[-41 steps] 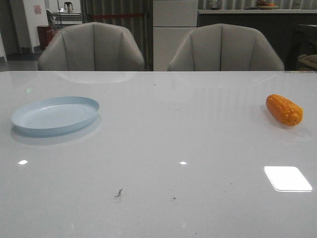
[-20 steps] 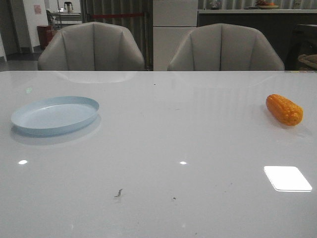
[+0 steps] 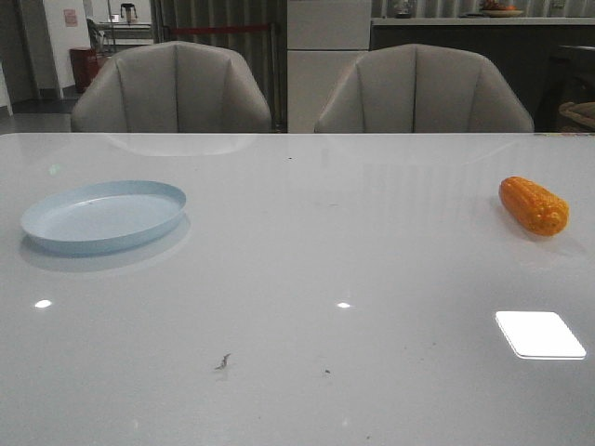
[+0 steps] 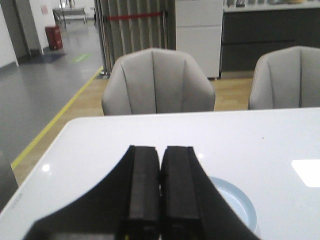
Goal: Place corn on plate with both arms
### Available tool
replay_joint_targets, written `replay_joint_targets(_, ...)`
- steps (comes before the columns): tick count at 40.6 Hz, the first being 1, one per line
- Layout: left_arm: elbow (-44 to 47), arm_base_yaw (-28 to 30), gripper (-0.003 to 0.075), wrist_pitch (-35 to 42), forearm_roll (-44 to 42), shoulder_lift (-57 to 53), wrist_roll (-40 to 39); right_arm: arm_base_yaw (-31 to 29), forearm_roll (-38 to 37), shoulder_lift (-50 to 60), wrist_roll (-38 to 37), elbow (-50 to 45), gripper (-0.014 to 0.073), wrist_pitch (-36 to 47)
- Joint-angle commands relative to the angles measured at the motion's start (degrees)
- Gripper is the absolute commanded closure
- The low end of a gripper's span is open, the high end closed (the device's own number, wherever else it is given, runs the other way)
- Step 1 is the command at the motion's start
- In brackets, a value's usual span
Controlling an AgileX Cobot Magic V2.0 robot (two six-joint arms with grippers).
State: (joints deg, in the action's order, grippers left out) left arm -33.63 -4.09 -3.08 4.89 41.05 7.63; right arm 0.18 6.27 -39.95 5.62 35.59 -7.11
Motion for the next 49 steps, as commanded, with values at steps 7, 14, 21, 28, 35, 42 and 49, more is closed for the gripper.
replay_joint_targets(7, -2.7, 0.1, 0.0590, 7.8, 3.1, 13.2, -0.6, 0.1, -0.5, -8.5, 0.3, 2.3, 0.0506, 5.0)
replay_joint_targets(14, -4.0, 0.1, 0.0336, 7.3, 4.5, 18.5, -0.6, 0.1, -0.5, -13.0, 0.3, 2.3, 0.0207, 5.3)
replay_joint_targets(21, -4.1, 0.1, 0.0237, 7.3, 5.2, 20.7, -0.6, 0.1, -0.5, -16.0, 0.3, 2.3, 0.0137, 8.3)
replay_joint_targets(28, -6.3, 0.1, 0.0238, 5.6, 5.3, 21.3, -0.6, 0.1, -0.5, -17.4, 0.3, 2.3, 0.0137, 12.3)
replay_joint_targets(35, -18.8, 1.5, 0.0238, -5.2, 5.3, 27.0, -0.6, 0.1, -0.5, -17.9, 0.3, 2.3, 0.0137, 13.7)
replay_joint_targets(42, -36.0, 4.9, 0.0238, -18.2, 5.6, 37.8, -0.6, 0.1, -0.5, -17.9, 0.3, 2.3, 0.0137, 13.7)
replay_joint_targets(49, -52.4, 5.9, 0.0238, -32.4, 6.8, 50.9, -0.6, 0.1, -0.5, -17.9, 0.3, 2.3, 0.0137, 13.7)
